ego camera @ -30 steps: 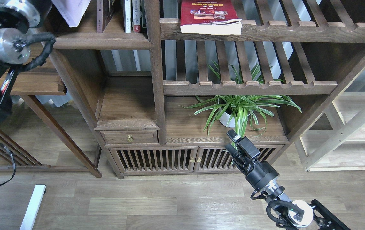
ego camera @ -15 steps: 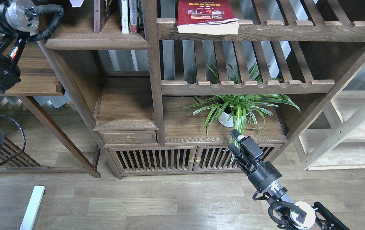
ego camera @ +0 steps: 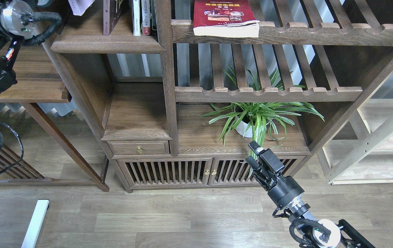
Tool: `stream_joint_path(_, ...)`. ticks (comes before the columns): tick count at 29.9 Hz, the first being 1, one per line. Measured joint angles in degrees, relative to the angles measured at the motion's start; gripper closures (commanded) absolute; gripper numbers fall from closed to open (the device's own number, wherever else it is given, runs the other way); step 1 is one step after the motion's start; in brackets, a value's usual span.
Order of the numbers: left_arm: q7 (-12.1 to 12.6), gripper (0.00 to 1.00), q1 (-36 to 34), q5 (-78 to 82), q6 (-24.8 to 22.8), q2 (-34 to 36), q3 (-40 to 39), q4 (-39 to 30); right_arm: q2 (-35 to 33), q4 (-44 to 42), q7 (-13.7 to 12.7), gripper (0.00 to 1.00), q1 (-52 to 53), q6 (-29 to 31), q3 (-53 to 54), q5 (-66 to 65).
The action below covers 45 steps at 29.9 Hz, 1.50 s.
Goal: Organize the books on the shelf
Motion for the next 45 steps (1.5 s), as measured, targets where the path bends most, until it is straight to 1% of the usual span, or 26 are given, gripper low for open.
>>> stream_joint_path(3,-0.06,0.98,-0.28,0.0,-0.34,-0.46,1.72,0.42,0.22,0.18,0.0,0.06,-0.01,0.0,0.0,0.0)
stream_joint_path(9,-0.13,0.98,-0.81,0.0,0.29,-3.05,2.43,2.28,0.3,1.08,0.0,0.06,-1.01,0.0,-0.08,0.0)
stream_joint_path(12,-0.8,0.97,-1.19,0.0,1.31,-3.84,2.77,2.52,0.24,1.54,0.0,0.06,-1.49,0.0,-0.09,-0.01)
stream_joint_path(15,-1.48,0.89,-1.6,0.0,3.65,-4.81,2.93,2.37,0.16,1.83,0.0,0.06,-1.83,0.0,-0.09,-0.01)
stream_joint_path(16,-1.58,0.84,-1.85,0.0,4.31,-5.21,2.98,2.3,0.15,1.95,0.0,0.06,-1.91,0.0,-0.08,-0.01)
stream_joint_path(17,-1.62,0.74,-2.05,-0.01,4.74,-5.49,3.08,2.24,0.12,2.08,0.0,0.06,-2.0,0.0,-0.06,-0.01)
stream_joint_path(18,-1.64,0.65,-2.17,0.0,4.98,-5.66,3.28,2.22,0.06,2.17,0.0,0.06,-2.14,0.0,-0.03,-0.01)
stream_joint_path(19,-1.65,0.6,-2.27,-0.01,5.17,-5.79,3.75,2.22,0.03,2.22,0.0,0.06,-2.33,0.0,0.0,-0.01)
stream_joint_path(21,-1.68,0.57,-2.46,-0.01,5.41,-5.83,5.13,2.22,-0.02,2.26,0.0,0.06,-2.81,0.0,0.06,-0.01)
stream_joint_path(24,-1.79,0.49,-2.67,-0.01,5.7,-5.89,6.96,2.15,-0.02,2.31,0.0,0.06,-3.43,0.0,0.06,0.0)
stream_joint_path(27,-1.82,0.44,-2.99,0.0,6.37,-5.94,7.59,2.02,-0.03,2.31,-0.04,0.06,-3.82,0.0,0.02,0.01)
stream_joint_path(31,-2.07,0.44,-3.51,-0.01,6.7,-5.99,7.74,1.88,-0.1,2.31,-0.08,0.06,-3.97,0.0,0.0,0.01)
stream_joint_path(36,-3.32,0.44,-4.45,-0.02,6.81,-6.07,7.54,1.86,-0.12,2.31,-0.19,0.06,-3.98,0.0,-0.1,0.01)
stream_joint_path(41,-3.58,0.43,-6.47,-0.02,6.85,-6.07,6.89,1.83,-0.05,2.31,-0.41,0.07,-3.98,0.0,-0.76,-0.05)
stream_joint_path(45,-3.91,0.37,-8.26,-0.02,6.8,-5.84,6.73,1.82,-0.11,2.31,-0.5,0.06,-3.98,0.0,-0.79,-0.08)
